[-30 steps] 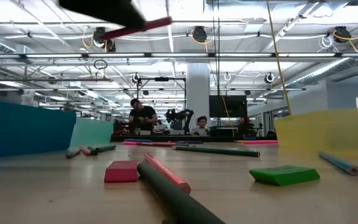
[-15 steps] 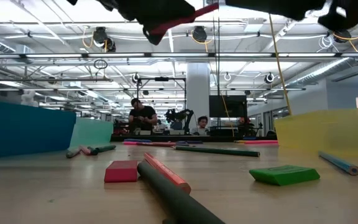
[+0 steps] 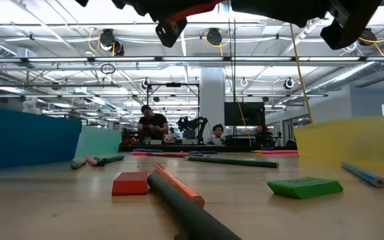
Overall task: Sort crayons/erasers/pens/pencils in bins
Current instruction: Put the red crayon into the orange bin
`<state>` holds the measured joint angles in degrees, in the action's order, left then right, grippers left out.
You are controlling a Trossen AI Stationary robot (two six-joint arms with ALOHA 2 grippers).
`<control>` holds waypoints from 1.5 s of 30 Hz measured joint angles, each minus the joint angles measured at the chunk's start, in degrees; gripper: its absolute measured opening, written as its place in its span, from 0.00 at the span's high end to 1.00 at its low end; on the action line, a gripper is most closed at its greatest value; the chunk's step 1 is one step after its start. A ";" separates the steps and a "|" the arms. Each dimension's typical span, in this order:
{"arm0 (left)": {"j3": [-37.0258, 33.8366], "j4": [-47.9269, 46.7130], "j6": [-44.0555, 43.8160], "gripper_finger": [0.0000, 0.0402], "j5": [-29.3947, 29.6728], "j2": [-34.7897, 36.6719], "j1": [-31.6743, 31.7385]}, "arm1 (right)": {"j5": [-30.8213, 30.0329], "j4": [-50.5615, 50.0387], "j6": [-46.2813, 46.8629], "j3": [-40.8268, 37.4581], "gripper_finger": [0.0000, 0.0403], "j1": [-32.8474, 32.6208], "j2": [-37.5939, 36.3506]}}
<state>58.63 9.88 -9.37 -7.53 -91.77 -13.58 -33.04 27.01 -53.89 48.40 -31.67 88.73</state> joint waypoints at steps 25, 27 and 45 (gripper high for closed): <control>0.00 2.44 1.35 0.92 -0.63 0.07 -1.53 | 7.28 4.64 6.49 0.02 0.82 1.19 0.01; 0.00 2.71 2.38 0.92 -0.17 0.07 -1.55 | 7.81 4.92 6.95 0.02 0.82 1.24 -0.02; 0.00 3.87 7.21 0.92 -3.01 0.07 -1.63 | 10.69 6.72 6.89 0.02 0.83 1.24 -0.02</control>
<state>58.63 13.75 -2.16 -10.54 -91.70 -15.21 -22.35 33.73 -47.00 48.42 -30.44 88.71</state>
